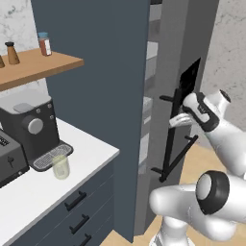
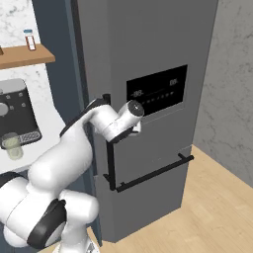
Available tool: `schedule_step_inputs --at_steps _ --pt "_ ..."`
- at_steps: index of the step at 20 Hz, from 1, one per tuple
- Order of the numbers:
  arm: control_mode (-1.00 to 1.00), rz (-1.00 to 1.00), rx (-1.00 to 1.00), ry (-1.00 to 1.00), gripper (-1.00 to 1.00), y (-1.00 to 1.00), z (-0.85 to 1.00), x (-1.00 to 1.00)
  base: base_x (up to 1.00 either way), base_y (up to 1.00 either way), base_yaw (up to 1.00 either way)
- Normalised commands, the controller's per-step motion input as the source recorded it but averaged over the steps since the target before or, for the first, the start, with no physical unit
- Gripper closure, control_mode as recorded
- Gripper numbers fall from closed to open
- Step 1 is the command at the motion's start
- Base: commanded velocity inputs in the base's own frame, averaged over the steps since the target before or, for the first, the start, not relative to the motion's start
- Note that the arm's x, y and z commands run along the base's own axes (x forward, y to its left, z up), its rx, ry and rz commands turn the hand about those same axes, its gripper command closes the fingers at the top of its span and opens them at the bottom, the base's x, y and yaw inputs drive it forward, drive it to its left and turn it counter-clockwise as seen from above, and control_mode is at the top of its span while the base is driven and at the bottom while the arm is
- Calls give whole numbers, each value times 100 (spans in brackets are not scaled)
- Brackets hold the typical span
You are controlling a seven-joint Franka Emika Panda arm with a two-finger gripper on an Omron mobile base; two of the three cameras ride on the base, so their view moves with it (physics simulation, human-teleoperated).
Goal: Grab a lemon wedge from the fridge and one ice cube from the ice bowl, and put them in the glass of lemonade.
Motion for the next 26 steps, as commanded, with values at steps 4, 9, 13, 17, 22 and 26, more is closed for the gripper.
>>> schedule_step_inputs --at_steps 4,9,13,17,22,26 --pt "-100 -9 18 -29 100 -78 -26 -29 0 0 0" --pt "-100 -6 35 -59 100 -51 -72 -96 0 0 0" --pt "-100 -3 10 -37 100 -12 -11 -100 0 0 0" --pt "-100 0 -3 -4 100 -3 63 -35 0 0 0" --pt "-100 -3 -4 1 100 0 89 -19 0 0 0" --pt "-100 -6 -14 3 100 12 76 -26 0 0 0"
